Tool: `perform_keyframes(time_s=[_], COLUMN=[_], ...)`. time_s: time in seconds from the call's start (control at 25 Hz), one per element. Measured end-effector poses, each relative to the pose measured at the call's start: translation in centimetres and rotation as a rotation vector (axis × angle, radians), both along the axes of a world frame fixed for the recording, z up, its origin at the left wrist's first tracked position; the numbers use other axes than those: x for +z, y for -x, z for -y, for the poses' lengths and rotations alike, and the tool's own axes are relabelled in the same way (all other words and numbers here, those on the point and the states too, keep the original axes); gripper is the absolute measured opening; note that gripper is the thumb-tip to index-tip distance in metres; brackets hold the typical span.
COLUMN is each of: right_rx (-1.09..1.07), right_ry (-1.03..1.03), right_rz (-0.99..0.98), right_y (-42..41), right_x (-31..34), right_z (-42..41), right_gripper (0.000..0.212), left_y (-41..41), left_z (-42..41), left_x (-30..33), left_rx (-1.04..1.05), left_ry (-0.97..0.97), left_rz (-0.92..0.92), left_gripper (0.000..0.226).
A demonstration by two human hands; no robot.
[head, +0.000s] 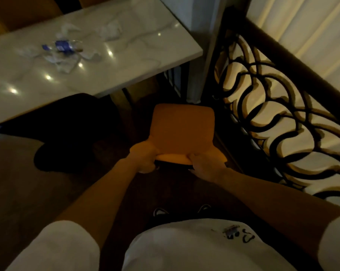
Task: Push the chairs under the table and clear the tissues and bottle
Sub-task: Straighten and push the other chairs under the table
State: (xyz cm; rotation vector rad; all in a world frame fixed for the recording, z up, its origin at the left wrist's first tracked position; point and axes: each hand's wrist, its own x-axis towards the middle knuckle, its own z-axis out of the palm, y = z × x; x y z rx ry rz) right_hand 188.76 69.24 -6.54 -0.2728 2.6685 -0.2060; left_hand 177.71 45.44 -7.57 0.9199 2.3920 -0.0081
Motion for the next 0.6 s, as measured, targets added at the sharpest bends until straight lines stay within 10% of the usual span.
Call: perform_keyframes(time_s=[0.6], right_rx=[0.38], right_ry=[-0.139], right_rz=[-0.134], right_y=[11.8], right_x=[-0.8], right_z=[-3.8], right_gripper=[0.027], left_y=[0.8], left_z=[0.2], left_x=[-1.4], left_rx=[0.316], left_ry=[-0.041], left_rz=[-0.133], left_gripper=[0.052])
